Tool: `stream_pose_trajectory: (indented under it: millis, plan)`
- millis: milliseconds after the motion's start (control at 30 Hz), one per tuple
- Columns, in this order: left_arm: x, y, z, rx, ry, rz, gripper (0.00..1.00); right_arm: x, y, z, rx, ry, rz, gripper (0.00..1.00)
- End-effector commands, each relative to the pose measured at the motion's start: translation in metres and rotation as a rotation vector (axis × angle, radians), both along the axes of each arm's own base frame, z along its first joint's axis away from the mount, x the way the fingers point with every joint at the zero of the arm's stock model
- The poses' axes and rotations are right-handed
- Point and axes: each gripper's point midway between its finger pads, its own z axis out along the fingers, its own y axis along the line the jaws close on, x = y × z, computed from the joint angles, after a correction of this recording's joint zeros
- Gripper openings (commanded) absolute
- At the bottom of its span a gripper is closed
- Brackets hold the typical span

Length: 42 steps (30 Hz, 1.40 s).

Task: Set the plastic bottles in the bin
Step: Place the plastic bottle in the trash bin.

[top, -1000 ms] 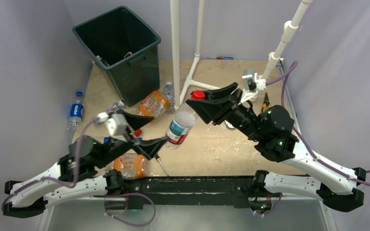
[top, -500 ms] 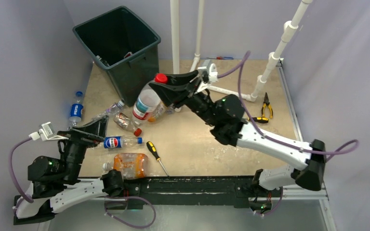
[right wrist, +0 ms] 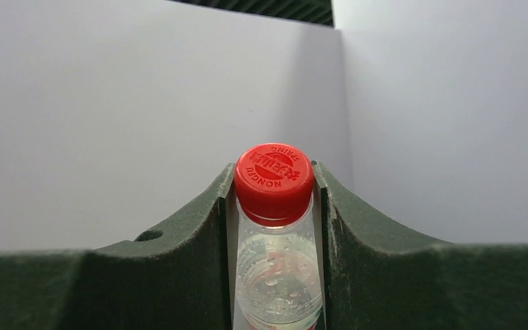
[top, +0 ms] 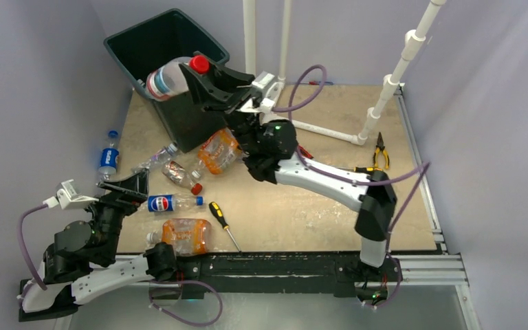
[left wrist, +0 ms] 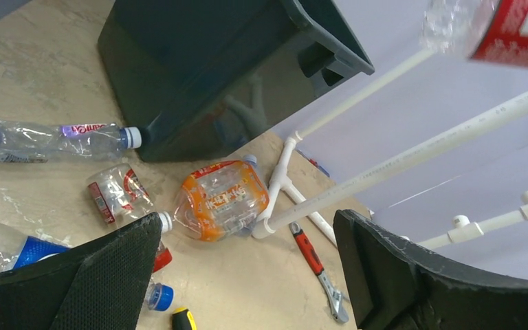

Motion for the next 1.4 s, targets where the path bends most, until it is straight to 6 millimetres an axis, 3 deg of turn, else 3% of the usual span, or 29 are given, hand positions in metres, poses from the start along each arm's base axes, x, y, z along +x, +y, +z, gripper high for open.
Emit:
stream_pose_trajectory:
  millis: [0, 67, 133, 333, 533, 900, 1200, 1233, 1300, 1367]
  plan:
    - [0.0, 0.006, -0.002, -0.023, 0.005, 0.03, 0.94, 0.025, -0.003, 0.012, 0.095, -0.067, -0.225, 0.0]
    - [0.002, 0.002, -0.003, -0.012, 0.002, 0.031, 0.94, 0.036, 0.005, 0.015, 0.118, -0.074, -0.275, 0.0]
    - [0.004, -0.004, 0.0, 0.027, -0.006, 0.028, 0.93, 0.046, 0.021, 0.005, 0.104, -0.071, -0.291, 0.0]
    - [0.006, -0.013, 0.025, 0.095, -0.018, -0.006, 0.93, 0.053, 0.04, 0.007, 0.103, -0.09, -0.267, 0.0]
    - [0.007, -0.023, 0.021, 0.088, -0.004, -0.03, 0.93, 0.076, 0.05, 0.003, 0.08, -0.071, -0.253, 0.0]
    - [0.006, -0.021, 0.015, 0.062, -0.008, -0.028, 0.93, 0.129, 0.046, -0.03, 0.07, 0.016, -0.23, 0.0]
    - [0.009, -0.028, 0.015, 0.085, 0.0, -0.029, 0.93, 0.157, 0.066, -0.068, 0.011, 0.08, -0.203, 0.0]
    - [0.009, -0.029, 0.015, 0.087, 0.001, -0.03, 0.93, 0.158, 0.068, -0.071, 0.004, 0.085, -0.199, 0.1]
    - [0.009, -0.03, 0.015, 0.09, 0.002, -0.036, 0.93, 0.158, 0.07, -0.072, 0.0, 0.091, -0.188, 0.45]
    - [0.009, -0.032, 0.015, 0.085, 0.001, -0.042, 0.93, 0.157, 0.07, -0.07, 0.003, 0.099, -0.174, 0.7]
